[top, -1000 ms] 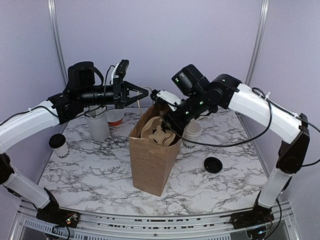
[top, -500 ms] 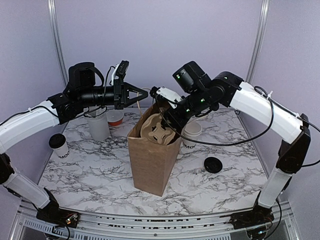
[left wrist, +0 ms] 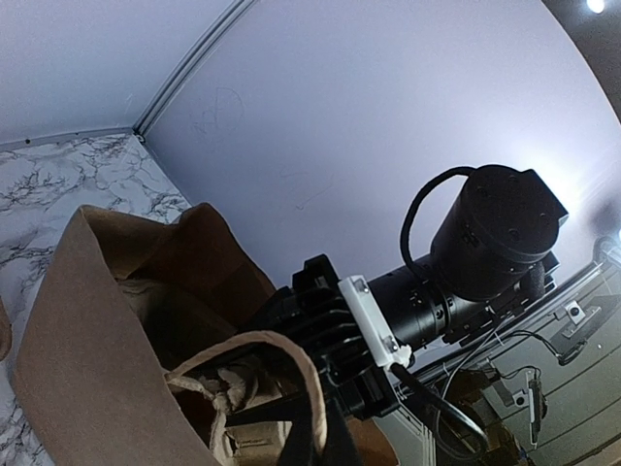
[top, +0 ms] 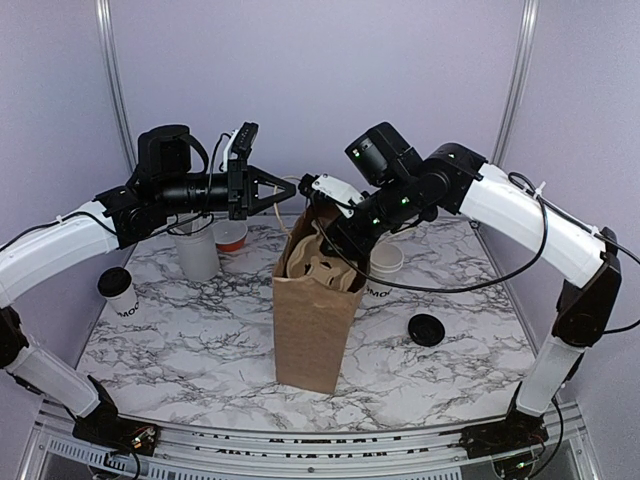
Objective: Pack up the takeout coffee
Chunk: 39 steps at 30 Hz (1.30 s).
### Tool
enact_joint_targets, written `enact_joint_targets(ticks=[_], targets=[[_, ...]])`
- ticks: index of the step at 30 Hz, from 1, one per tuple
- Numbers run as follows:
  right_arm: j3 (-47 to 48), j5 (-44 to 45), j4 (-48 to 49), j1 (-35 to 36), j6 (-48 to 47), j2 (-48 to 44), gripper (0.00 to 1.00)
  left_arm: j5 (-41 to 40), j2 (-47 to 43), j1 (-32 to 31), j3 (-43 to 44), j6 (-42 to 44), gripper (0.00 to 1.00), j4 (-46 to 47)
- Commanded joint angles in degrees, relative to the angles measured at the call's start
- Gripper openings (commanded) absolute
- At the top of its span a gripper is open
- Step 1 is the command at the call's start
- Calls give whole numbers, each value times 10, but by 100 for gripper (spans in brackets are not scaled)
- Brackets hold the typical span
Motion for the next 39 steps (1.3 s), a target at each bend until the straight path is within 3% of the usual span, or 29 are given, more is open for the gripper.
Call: enact_joint_targets(ticks=[1,10,27,31,35,39], targets=[[25,4,10,6,0,0,39,1,-9,3,8,6,0,-3],[45,7,4,9,3,3,50,3,-9,3,6,1,0,3],[72,21,14,11,24,-1,52,7,-7,3,7,-5,0,12],[74,25,34,11,34,-11,61,7,-7,3,8,-5,0,14],[74,37,64,11,45,-21,77,8,-6,3,11,-3,0,15],[73,63,95,10,56,-30,87,9,-7,3,13,-1,6,15]])
